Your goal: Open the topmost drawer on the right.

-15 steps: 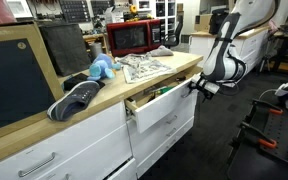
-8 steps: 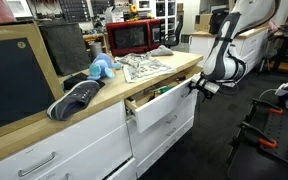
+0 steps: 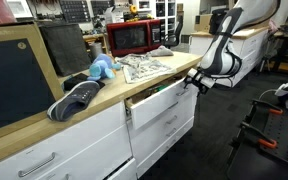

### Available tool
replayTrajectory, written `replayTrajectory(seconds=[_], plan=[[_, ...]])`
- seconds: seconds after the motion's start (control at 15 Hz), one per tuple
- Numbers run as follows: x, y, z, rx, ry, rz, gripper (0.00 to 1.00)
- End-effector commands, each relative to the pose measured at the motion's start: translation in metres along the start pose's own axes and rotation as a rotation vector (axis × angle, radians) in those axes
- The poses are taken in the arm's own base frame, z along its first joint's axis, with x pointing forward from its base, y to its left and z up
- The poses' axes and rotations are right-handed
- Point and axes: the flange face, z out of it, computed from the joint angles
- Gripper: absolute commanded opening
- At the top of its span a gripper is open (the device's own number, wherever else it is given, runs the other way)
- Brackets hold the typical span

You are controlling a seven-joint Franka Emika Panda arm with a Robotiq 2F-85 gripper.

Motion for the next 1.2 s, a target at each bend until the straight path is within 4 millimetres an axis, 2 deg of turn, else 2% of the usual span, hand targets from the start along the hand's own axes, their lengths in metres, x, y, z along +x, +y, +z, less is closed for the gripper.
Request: replayTrajectory(seconds=[0.0,0.93,1.13], plan=[[0.0,-0.003,-0.002,0.005,0.003,-0.003,1.0],[0.0,-0.005,-0.003,0.008,0.004,-0.005,1.0],[-0.003,0.006,-0.008,-0.014,-0.001,-0.027,1.0]])
